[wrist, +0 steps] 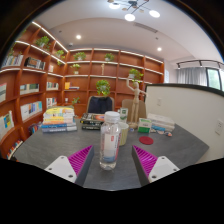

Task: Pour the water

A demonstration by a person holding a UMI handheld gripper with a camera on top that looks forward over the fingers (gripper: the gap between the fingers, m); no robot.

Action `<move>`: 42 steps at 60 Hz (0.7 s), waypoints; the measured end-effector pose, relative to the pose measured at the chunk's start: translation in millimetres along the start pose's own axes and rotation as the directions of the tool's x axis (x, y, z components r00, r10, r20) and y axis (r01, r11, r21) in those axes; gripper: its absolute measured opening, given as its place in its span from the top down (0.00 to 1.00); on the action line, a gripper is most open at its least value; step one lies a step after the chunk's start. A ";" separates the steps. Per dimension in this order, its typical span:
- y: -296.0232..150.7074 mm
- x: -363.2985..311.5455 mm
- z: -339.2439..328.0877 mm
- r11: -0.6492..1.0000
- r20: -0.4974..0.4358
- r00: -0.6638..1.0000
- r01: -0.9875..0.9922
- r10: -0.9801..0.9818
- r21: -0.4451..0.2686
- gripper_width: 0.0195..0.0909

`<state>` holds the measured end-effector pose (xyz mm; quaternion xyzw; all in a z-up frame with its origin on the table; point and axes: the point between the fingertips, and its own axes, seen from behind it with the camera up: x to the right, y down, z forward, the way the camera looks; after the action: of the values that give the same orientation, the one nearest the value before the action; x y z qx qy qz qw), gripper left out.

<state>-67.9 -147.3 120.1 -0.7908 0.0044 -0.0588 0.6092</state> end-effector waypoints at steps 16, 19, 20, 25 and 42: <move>3.3 -19.2 71.0 0.995 0.033 0.996 -0.079 0.077 0.063 0.15; 3.1 -14.0 78.8 0.995 0.013 0.997 -0.072 0.071 0.065 0.15; 2.8 -12.9 81.2 0.995 0.007 0.998 -0.068 0.068 0.067 0.16; -3.6 -9.5 90.7 0.994 -0.006 0.999 -0.042 0.043 0.097 0.30; -14.4 -9.5 102.1 0.980 -0.003 0.999 -0.037 0.038 0.198 0.60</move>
<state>-68.2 -44.6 107.6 -0.7260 0.0155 -0.0500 0.6857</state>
